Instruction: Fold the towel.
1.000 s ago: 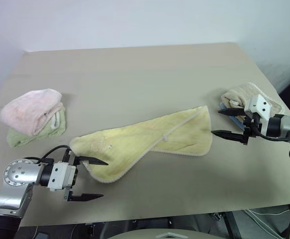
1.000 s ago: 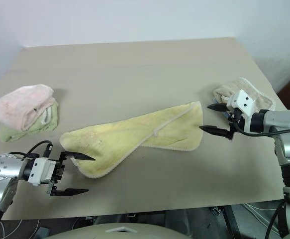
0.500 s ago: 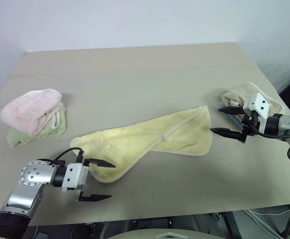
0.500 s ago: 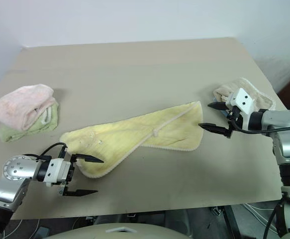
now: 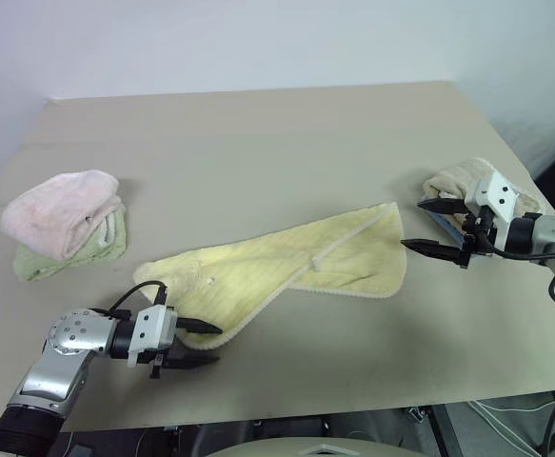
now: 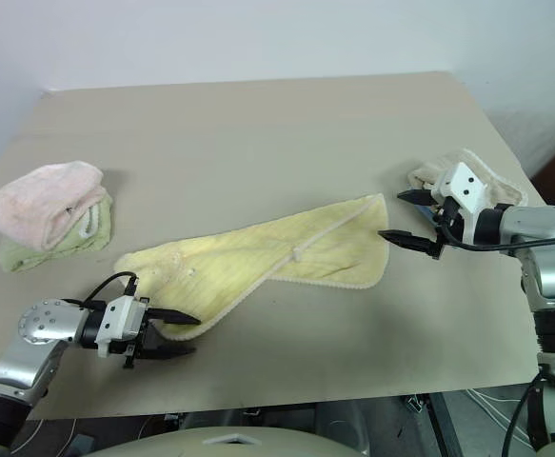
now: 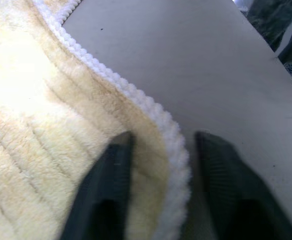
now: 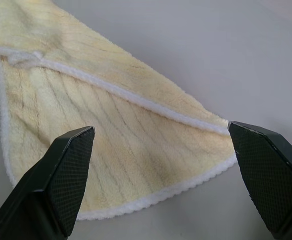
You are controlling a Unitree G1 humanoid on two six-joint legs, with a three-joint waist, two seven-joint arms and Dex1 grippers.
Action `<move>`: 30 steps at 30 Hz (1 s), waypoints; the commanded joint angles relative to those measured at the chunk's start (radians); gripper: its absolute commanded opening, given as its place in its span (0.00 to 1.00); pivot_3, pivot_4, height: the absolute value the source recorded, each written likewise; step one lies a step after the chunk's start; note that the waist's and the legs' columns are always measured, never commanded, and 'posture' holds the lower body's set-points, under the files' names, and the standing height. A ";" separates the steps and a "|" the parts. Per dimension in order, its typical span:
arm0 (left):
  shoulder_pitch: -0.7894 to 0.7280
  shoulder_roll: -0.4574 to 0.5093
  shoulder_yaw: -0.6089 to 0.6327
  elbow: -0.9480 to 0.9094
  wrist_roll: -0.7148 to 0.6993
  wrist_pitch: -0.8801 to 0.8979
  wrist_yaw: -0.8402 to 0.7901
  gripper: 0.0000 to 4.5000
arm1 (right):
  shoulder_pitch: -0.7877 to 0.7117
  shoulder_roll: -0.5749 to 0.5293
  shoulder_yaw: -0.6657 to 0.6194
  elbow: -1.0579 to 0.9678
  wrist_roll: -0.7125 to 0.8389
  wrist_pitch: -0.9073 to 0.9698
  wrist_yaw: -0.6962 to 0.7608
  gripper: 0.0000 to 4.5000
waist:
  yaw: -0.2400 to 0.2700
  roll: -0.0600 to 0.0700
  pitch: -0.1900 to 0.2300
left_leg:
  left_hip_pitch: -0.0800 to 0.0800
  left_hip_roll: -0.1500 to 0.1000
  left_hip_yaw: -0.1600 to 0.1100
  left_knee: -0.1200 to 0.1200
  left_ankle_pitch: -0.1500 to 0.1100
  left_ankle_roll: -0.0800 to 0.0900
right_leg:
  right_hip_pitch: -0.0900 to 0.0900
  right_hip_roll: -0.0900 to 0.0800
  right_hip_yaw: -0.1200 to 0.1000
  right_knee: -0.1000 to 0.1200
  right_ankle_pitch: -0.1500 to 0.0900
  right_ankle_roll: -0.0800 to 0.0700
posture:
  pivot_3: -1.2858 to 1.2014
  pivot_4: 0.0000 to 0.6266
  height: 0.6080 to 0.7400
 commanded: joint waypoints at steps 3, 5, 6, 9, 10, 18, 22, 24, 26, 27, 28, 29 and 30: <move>-0.002 0.013 -0.027 0.026 0.025 0.009 -0.012 0.01 | -0.020 -0.003 -0.025 -0.031 0.013 0.001 -0.005 1.00 | 0.000 0.000 0.000 | 0.000 0.000 0.000 0.000 0.000 0.000 | 0.000 0.000 0.000 0.000 0.000 0.000 | 0.52 0.24 0.91; -0.027 0.009 -0.020 0.038 0.018 0.019 -0.008 0.01 | -0.026 -0.003 -0.018 -0.023 0.005 -0.002 -0.005 1.00 | 0.000 0.000 0.000 | 0.000 0.000 0.000 0.000 0.000 0.000 | 0.000 0.000 0.000 0.000 0.000 0.000 | 0.52 0.24 0.91; -0.045 0.008 -0.013 0.045 0.014 0.019 -0.004 0.01 | -0.032 -0.004 -0.013 -0.012 -0.002 -0.007 -0.005 1.00 | 0.000 0.001 0.000 | 0.000 0.000 0.000 0.000 0.000 0.000 | 0.000 0.000 0.000 0.000 0.000 0.000 | 0.52 0.24 0.91; -0.109 0.011 0.015 0.083 -0.004 0.028 -0.001 0.01 | -0.066 -0.003 0.009 0.036 -0.036 -0.018 -0.013 1.00 | 0.001 0.001 0.000 | 0.000 0.000 0.000 0.001 0.000 0.000 | 0.000 0.000 0.000 0.002 0.000 0.000 | 0.52 0.24 0.91; -0.134 0.012 0.026 0.100 -0.012 0.032 -0.001 0.01 | -0.081 0.000 0.017 0.056 -0.049 -0.023 -0.017 1.00 | 0.000 0.001 0.000 | 0.000 0.000 0.000 0.002 0.000 0.000 | 0.000 0.000 0.000 0.002 0.000 0.000 | 0.52 0.24 0.91; -0.344 0.056 0.115 0.303 -0.036 0.012 -0.042 0.01 | -0.208 0.037 0.111 0.225 -0.167 -0.089 -0.045 1.00 | -0.006 0.000 0.000 | 0.000 0.000 0.001 0.003 0.000 0.000 | -0.004 0.000 -0.001 0.008 0.002 0.003 | 0.52 0.24 0.91; -0.385 0.086 0.150 0.356 -0.050 0.010 -0.078 0.01 | -0.271 0.075 0.156 0.289 -0.232 -0.112 -0.084 1.00 | -0.022 0.000 0.000 | -0.001 -0.001 0.001 0.002 0.001 0.000 | -0.005 0.000 -0.001 0.008 0.002 0.004 | 0.52 0.24 0.91; -0.375 0.102 0.169 0.359 -0.060 0.010 -0.095 0.01 | -0.313 0.104 0.181 0.335 -0.266 -0.131 -0.104 1.00 | -0.028 0.001 0.000 | -0.001 -0.001 0.001 0.001 0.001 0.000 | -0.005 0.000 -0.001 0.009 0.002 0.004 | 0.52 0.24 0.91; -0.356 0.111 0.182 0.348 -0.069 0.015 -0.104 0.01 | -0.347 0.126 0.196 0.378 -0.292 -0.147 -0.123 1.00 | -0.030 0.001 0.000 | -0.001 -0.001 0.002 0.001 0.001 0.000 | -0.005 0.000 -0.001 0.010 0.002 0.004 | 0.52 0.24 0.91; -0.345 0.115 0.190 0.343 -0.074 0.017 -0.105 0.01 | -0.363 0.135 0.203 0.400 -0.307 -0.163 -0.131 1.00 | -0.028 0.001 0.001 | 0.000 -0.001 0.001 0.001 0.001 0.000 | -0.005 0.000 -0.001 0.010 0.002 0.004 | 0.52 0.24 0.91; -0.336 0.120 0.197 0.341 -0.077 0.018 -0.105 0.01 | -0.376 0.142 0.210 0.418 -0.320 -0.180 -0.137 1.00 | -0.028 0.001 0.001 | 0.000 -0.001 0.001 0.001 0.001 0.000 | -0.006 0.000 -0.001 0.010 0.002 0.004 | 0.52 0.24 0.91; -0.326 0.127 0.207 0.342 -0.077 0.015 -0.106 0.01 | -0.390 0.149 0.218 0.441 -0.335 -0.198 -0.144 1.00 | -0.028 0.001 0.001 | 0.000 -0.001 0.001 0.001 0.001 0.000 | -0.006 0.001 -0.001 0.010 0.002 0.004 | 0.52 0.24 0.91; -0.319 0.130 0.214 0.343 -0.076 0.012 -0.107 0.01 | -0.401 0.153 0.223 0.460 -0.346 -0.212 -0.148 1.00 | -0.028 0.001 0.001 | 0.000 -0.001 0.001 0.001 0.001 0.000 | -0.006 0.001 -0.001 0.010 0.002 0.004 | 0.52 0.24 0.91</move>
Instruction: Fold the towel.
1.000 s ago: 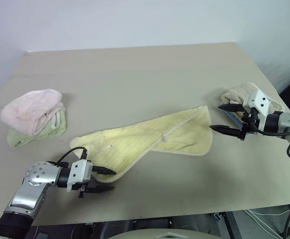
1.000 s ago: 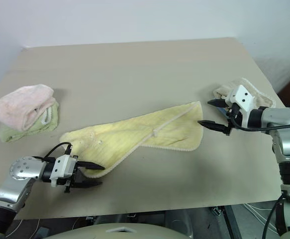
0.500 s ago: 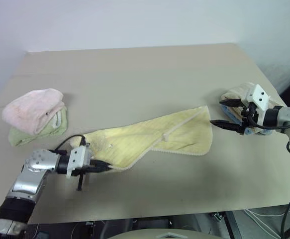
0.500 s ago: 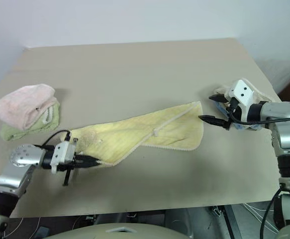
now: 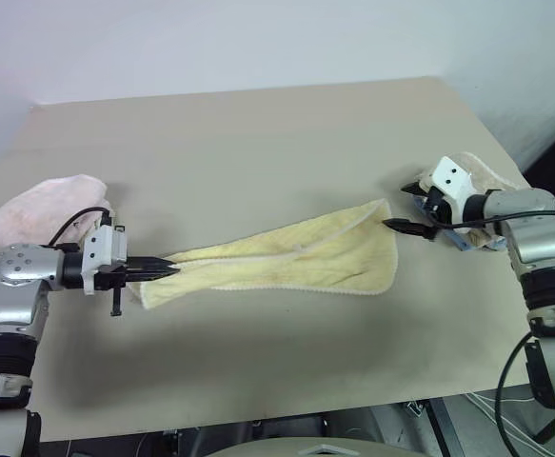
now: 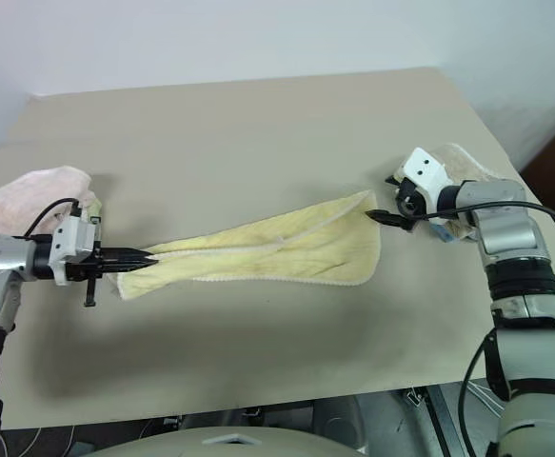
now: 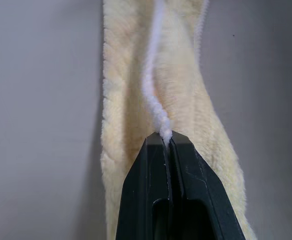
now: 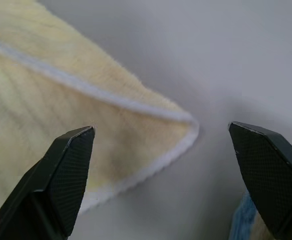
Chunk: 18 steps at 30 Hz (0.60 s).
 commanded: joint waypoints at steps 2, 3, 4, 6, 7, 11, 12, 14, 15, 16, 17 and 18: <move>0.023 0.038 0.066 -0.002 -0.027 -0.004 -0.004 0.01 | -0.079 0.015 0.021 0.088 -0.070 -0.094 -0.043 1.00 | 0.001 0.000 0.000 | 0.000 0.000 0.000 0.000 0.000 0.000 | 0.000 0.000 0.000 0.000 0.000 0.000 | 0.52 0.24 0.91; 0.026 0.044 0.076 0.003 -0.032 -0.003 -0.005 0.01 | -0.095 0.023 0.030 0.116 -0.087 -0.114 -0.055 1.00 | 0.001 0.000 0.000 | 0.000 -0.001 0.000 0.000 0.000 0.000 | 0.000 0.000 0.000 0.000 0.000 0.000 | 0.52 0.24 0.91; 0.028 0.049 0.084 0.004 -0.035 -0.002 -0.005 0.01 | -0.112 0.031 0.036 0.143 -0.100 -0.131 -0.063 1.00 | 0.001 0.000 0.000 | 0.000 -0.001 0.000 0.000 0.000 0.000 | 0.000 0.000 0.000 0.000 0.000 0.000 | 0.52 0.24 0.91; 0.035 0.055 0.096 0.004 -0.038 -0.001 -0.004 0.01 | -0.144 0.049 0.043 0.192 -0.116 -0.155 -0.078 1.00 | 0.000 0.000 0.000 | 0.000 -0.001 0.000 0.000 0.000 0.000 | 0.000 0.001 0.000 0.000 0.000 0.000 | 0.52 0.24 0.91; 0.037 0.056 0.099 0.002 -0.038 0.000 -0.004 0.01 | -0.157 0.057 0.045 0.214 -0.123 -0.165 -0.083 1.00 | 0.000 0.000 0.000 | 0.000 -0.001 0.000 0.000 0.000 0.000 | 0.000 0.001 0.000 0.000 0.000 0.000 | 0.52 0.24 0.91; 0.039 0.051 0.107 -0.013 -0.036 0.007 0.008 0.01 | -0.218 0.095 0.052 0.302 -0.148 -0.197 -0.111 1.00 | -0.001 0.000 0.000 | 0.000 -0.001 0.000 0.000 0.000 0.000 | 0.000 0.001 0.000 0.000 0.000 0.000 | 0.52 0.24 0.91; 0.039 0.050 0.106 -0.019 -0.036 0.009 0.012 0.01 | -0.232 0.104 0.052 0.323 -0.152 -0.205 -0.112 1.00 | -0.001 0.000 0.000 | 0.000 -0.001 0.000 0.000 0.000 0.000 | 0.000 0.001 0.000 0.001 0.000 0.000 | 0.52 0.24 0.91; 0.040 0.049 0.104 -0.029 -0.037 0.014 0.018 0.01 | -0.259 0.119 0.055 0.359 -0.161 -0.223 -0.110 1.00 | -0.002 0.000 0.000 | 0.000 -0.001 0.000 0.000 0.000 0.000 | 0.000 0.001 0.000 0.001 0.000 0.000 | 0.52 0.24 0.91; 0.041 0.049 0.104 -0.033 -0.038 0.016 0.020 0.01 | -0.271 0.125 0.058 0.375 -0.166 -0.234 -0.107 1.00 | -0.003 0.000 0.000 | 0.000 -0.001 0.000 0.000 0.000 0.000 | 0.000 0.001 0.000 0.001 0.000 0.000 | 0.52 0.24 0.91; 0.041 0.048 0.104 -0.035 -0.038 0.018 0.022 0.01 | -0.279 0.128 0.059 0.387 -0.170 -0.244 -0.104 1.00 | -0.003 0.000 0.000 | 0.000 -0.001 0.000 0.000 0.000 0.000 | 0.000 0.001 0.000 0.001 0.000 0.000 | 0.52 0.24 0.91; 0.040 0.048 0.104 -0.037 -0.037 0.019 0.024 0.01 | -0.289 0.135 0.061 0.403 -0.173 -0.249 -0.099 1.00 | -0.003 0.001 0.000 | 0.000 -0.001 0.000 0.000 0.000 0.000 | 0.000 0.001 0.000 0.001 0.000 0.000 | 0.52 0.24 0.91; 0.039 0.047 0.103 -0.039 -0.036 0.021 0.026 0.01 | -0.298 0.139 0.063 0.416 -0.176 -0.255 -0.096 1.00 | -0.003 0.001 0.000 | 0.000 -0.001 0.000 -0.001 0.000 0.000 | 0.000 0.001 0.000 0.001 0.000 0.000 | 0.52 0.24 0.91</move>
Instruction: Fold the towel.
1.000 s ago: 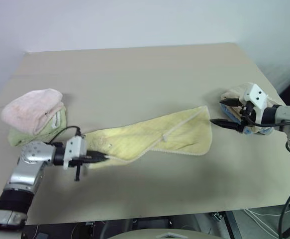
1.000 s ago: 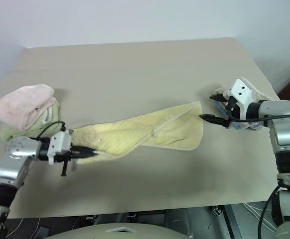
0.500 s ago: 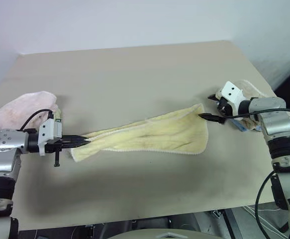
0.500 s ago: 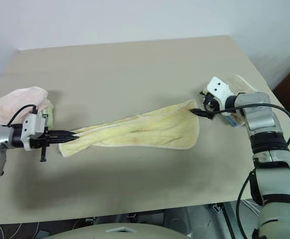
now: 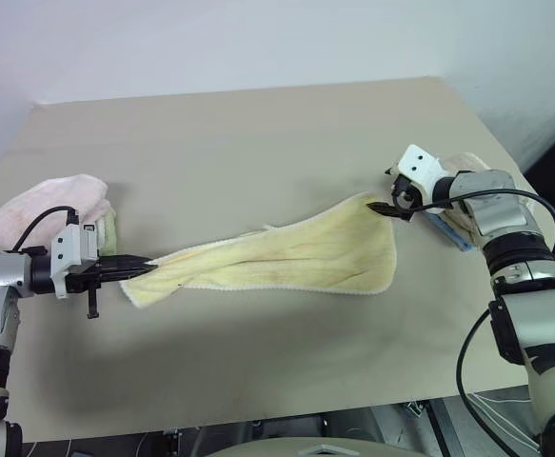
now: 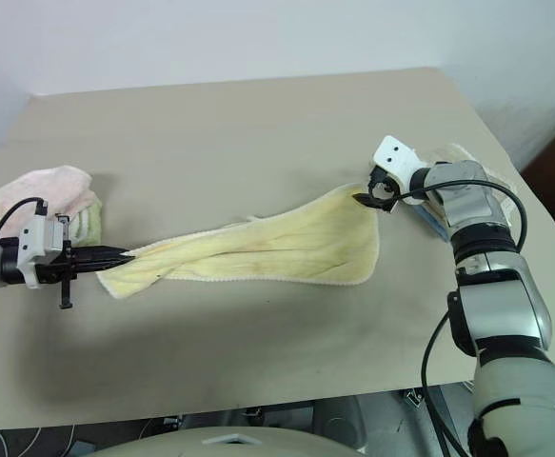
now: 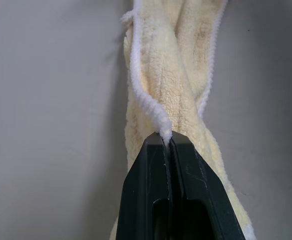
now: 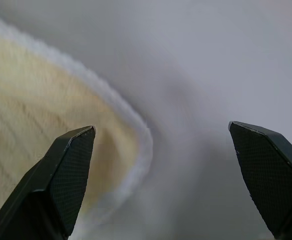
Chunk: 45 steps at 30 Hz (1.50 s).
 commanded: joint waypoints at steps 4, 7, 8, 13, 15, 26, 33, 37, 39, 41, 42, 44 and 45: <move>0.003 0.006 0.024 -0.049 -0.012 0.013 0.024 0.01 | -0.060 0.015 0.004 0.062 -0.024 -0.057 0.020 1.00 | 0.001 0.000 0.000 | 0.000 0.000 0.000 0.000 0.000 0.000 | 0.000 0.000 0.000 0.000 0.000 0.000 | 0.52 0.24 0.91; 0.012 0.003 0.024 -0.067 -0.015 0.020 0.033 0.00 | -0.060 0.019 0.006 0.074 -0.029 -0.067 0.029 0.91 | 0.001 0.000 0.000 | 0.000 -0.001 0.000 0.000 0.000 0.000 | 0.000 0.000 0.000 0.001 0.001 0.001 | 0.52 0.24 0.91; 0.015 0.002 0.024 -0.072 -0.015 0.022 0.035 0.00 | -0.060 0.020 0.006 0.077 -0.032 -0.070 0.031 0.87 | 0.001 0.000 0.000 | 0.000 -0.001 0.000 0.000 0.000 0.000 | 0.000 0.000 0.000 0.001 0.001 0.001 | 0.52 0.24 0.91; 0.022 0.000 0.025 -0.082 -0.016 0.025 0.040 0.00 | -0.051 0.024 0.008 0.081 -0.040 -0.076 0.043 0.50 | 0.000 0.000 0.000 | 0.000 -0.001 -0.001 0.000 0.000 0.000 | 0.000 0.000 0.000 0.001 0.001 0.001 | 0.52 0.24 0.91; 0.016 0.000 0.023 -0.079 -0.015 0.026 0.041 0.00 | -0.044 0.023 0.009 0.077 -0.045 -0.080 0.047 0.33 | 0.000 0.000 0.000 | 0.000 -0.001 -0.001 0.000 0.000 0.000 | 0.000 0.000 0.000 0.001 0.001 0.001 | 0.52 0.24 0.91; -0.032 -0.011 0.012 -0.032 0.004 0.011 0.054 0.00 | -0.002 -0.017 -0.008 0.013 -0.039 -0.085 0.082 0.02 | 0.002 0.000 0.000 | 0.000 -0.001 -0.001 0.000 0.000 0.000 | 0.000 0.000 0.000 0.001 0.001 0.001 | 0.52 0.24 0.91; -0.239 -0.087 -0.035 0.200 0.166 -0.057 0.268 0.00 | -0.028 -0.061 -0.080 -0.003 -0.003 -0.021 0.004 0.02 | 0.008 0.000 0.000 | 0.000 -0.003 -0.002 0.002 0.001 -0.001 | 0.001 0.000 0.000 0.002 0.001 0.002 | 0.52 0.24 0.91; -0.428 -0.153 -0.063 0.403 0.249 -0.103 0.409 0.00 | -0.020 -0.078 -0.125 -0.030 0.015 0.010 -0.082 0.02 | 0.007 0.000 0.000 | 0.000 -0.003 -0.003 0.002 0.002 0.000 | 0.001 0.000 0.000 0.003 0.002 0.004 | 0.52 0.24 0.91; -0.506 -0.178 -0.066 0.491 0.276 -0.149 0.467 0.00 | -0.024 -0.078 -0.144 -0.031 0.021 0.018 -0.127 0.02 | 0.008 0.000 0.000 | 0.000 -0.004 -0.003 0.002 0.002 0.001 | 0.003 -0.001 0.000 0.004 0.003 0.005 | 0.52 0.24 0.91; -0.578 -0.199 -0.072 0.572 0.299 -0.186 0.522 0.00 | -0.035 -0.073 -0.160 -0.024 0.022 0.017 -0.184 0.02 | 0.005 0.000 0.000 | 0.000 -0.004 -0.002 0.001 0.002 0.001 | 0.002 -0.001 0.000 0.005 0.003 0.005 | 0.52 0.24 0.91; -0.611 -0.209 -0.075 0.610 0.310 -0.203 0.546 0.00 | -0.041 -0.071 -0.165 -0.019 0.022 0.013 -0.215 0.02 | 0.004 -0.001 0.000 | 0.000 -0.004 -0.002 0.001 0.002 0.001 | 0.002 -0.001 0.000 0.006 0.004 0.005 | 0.52 0.24 0.91; -0.701 -0.239 -0.087 0.691 0.345 -0.230 0.631 0.00 | -0.067 -0.063 -0.187 0.004 0.029 0.011 -0.299 0.02 | 0.006 -0.001 0.001 | -0.001 -0.005 -0.002 0.001 0.002 0.001 | 0.000 -0.001 0.000 0.009 0.004 0.005 | 0.52 0.24 0.91; -0.752 -0.254 -0.096 0.730 0.369 -0.239 0.684 0.00 | -0.085 -0.056 -0.200 0.018 0.036 0.010 -0.338 0.02 | 0.006 -0.002 0.001 | -0.001 -0.005 -0.002 0.002 0.002 0.001 | 0.000 -0.001 0.000 0.011 0.004 0.005 | 0.52 0.24 0.91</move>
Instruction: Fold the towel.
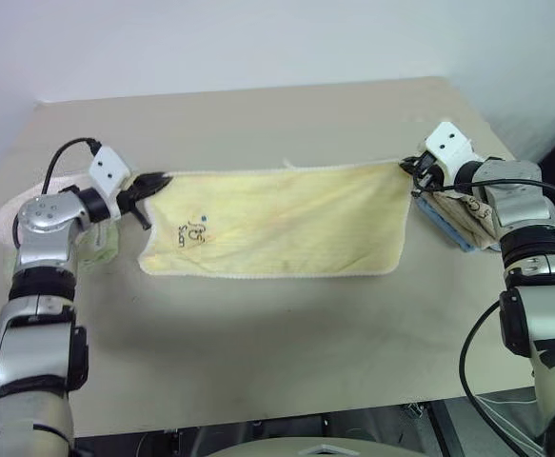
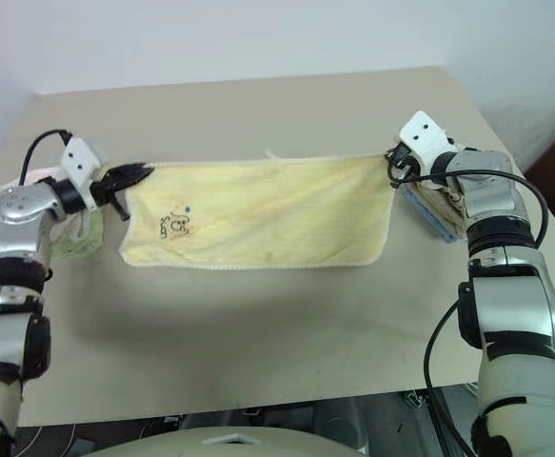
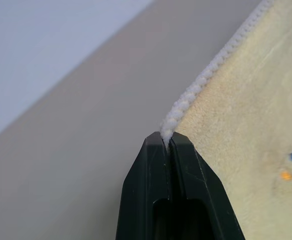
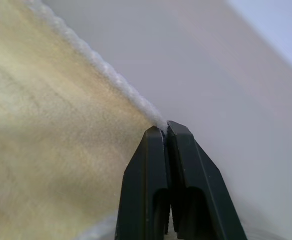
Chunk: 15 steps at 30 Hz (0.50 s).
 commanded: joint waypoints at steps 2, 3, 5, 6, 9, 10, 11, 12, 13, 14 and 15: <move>-0.178 -0.028 -0.012 0.134 0.080 -0.057 0.202 0.00 | -0.102 0.002 -0.075 0.033 0.032 -0.017 -0.181 0.02 | 0.001 -0.002 0.001 | 0.000 -0.001 0.000 0.000 0.000 0.000 | -0.001 0.000 0.000 0.003 0.000 0.000 | 0.52 0.24 0.91; -0.208 -0.034 -0.013 0.157 0.089 -0.060 0.233 0.00 | -0.115 0.005 -0.079 0.044 0.032 -0.028 -0.211 0.02 | 0.001 -0.002 0.001 | 0.000 -0.001 0.000 0.001 0.000 0.000 | -0.001 0.000 0.000 0.003 0.000 0.000 | 0.52 0.24 0.91; -0.260 -0.041 -0.015 0.196 0.108 -0.066 0.295 0.00 | -0.142 0.010 -0.092 0.068 0.036 -0.044 -0.269 0.02 | -0.003 -0.002 0.001 | 0.000 -0.001 0.000 0.001 0.000 0.000 | -0.001 0.000 0.000 0.003 0.000 0.000 | 0.52 0.24 0.91; -0.281 -0.042 -0.018 0.211 0.118 -0.068 0.324 0.00 | -0.154 0.012 -0.099 0.078 0.040 -0.057 -0.295 0.02 | -0.004 -0.002 0.001 | 0.000 -0.001 0.000 0.000 0.000 0.000 | -0.001 0.000 0.001 0.003 0.000 0.000 | 0.52 0.24 0.91; -0.335 -0.039 -0.019 0.241 0.143 -0.083 0.393 0.00 | -0.183 0.012 -0.121 0.100 0.047 -0.107 -0.372 0.02 | -0.005 -0.002 0.001 | 0.000 -0.001 0.000 0.000 0.000 0.000 | -0.002 0.000 0.001 0.004 0.000 0.001 | 0.52 0.24 0.91; -0.349 -0.037 -0.016 0.247 0.147 -0.086 0.410 0.00 | -0.190 0.013 -0.129 0.105 0.053 -0.120 -0.384 0.02 | -0.005 -0.002 0.001 | 0.000 -0.001 0.000 0.000 0.000 0.000 | -0.002 0.000 0.001 0.004 0.000 0.001 | 0.52 0.24 0.91; -0.361 -0.032 -0.013 0.252 0.152 -0.091 0.432 0.00 | -0.195 0.013 -0.140 0.106 0.064 -0.134 -0.391 0.02 | -0.004 -0.002 0.001 | 0.000 -0.001 0.000 0.000 0.000 0.000 | -0.002 0.000 0.000 0.004 0.000 0.001 | 0.52 0.24 0.91; -0.369 -0.027 -0.011 0.255 0.156 -0.096 0.447 0.00 | -0.197 0.013 -0.147 0.106 0.074 -0.148 -0.395 0.02 | -0.004 -0.002 0.001 | 0.000 -0.001 0.000 0.000 0.000 0.000 | -0.002 0.000 0.000 0.004 0.000 0.001 | 0.52 0.24 0.91; -0.373 -0.023 -0.010 0.257 0.160 -0.103 0.453 0.00 | -0.197 0.012 -0.150 0.106 0.081 -0.156 -0.393 0.02 | -0.003 -0.003 0.002 | 0.000 -0.001 0.000 0.000 0.000 0.000 | -0.002 0.000 0.001 0.004 0.000 0.001 | 0.52 0.24 0.91; -0.372 -0.020 -0.009 0.257 0.161 -0.114 0.453 0.00 | -0.194 0.011 -0.151 0.104 0.086 -0.161 -0.388 0.02 | -0.003 -0.003 0.002 | 0.000 -0.001 0.000 0.000 0.000 0.000 | -0.002 0.000 0.001 0.004 0.001 0.001 | 0.52 0.24 0.91; -0.369 -0.017 -0.004 0.257 0.158 -0.122 0.454 0.00 | -0.190 0.011 -0.156 0.100 0.098 -0.158 -0.375 0.02 | -0.003 -0.003 0.002 | 0.000 -0.001 0.000 0.000 0.000 0.000 | -0.002 0.000 0.001 0.004 0.001 0.001 | 0.52 0.24 0.91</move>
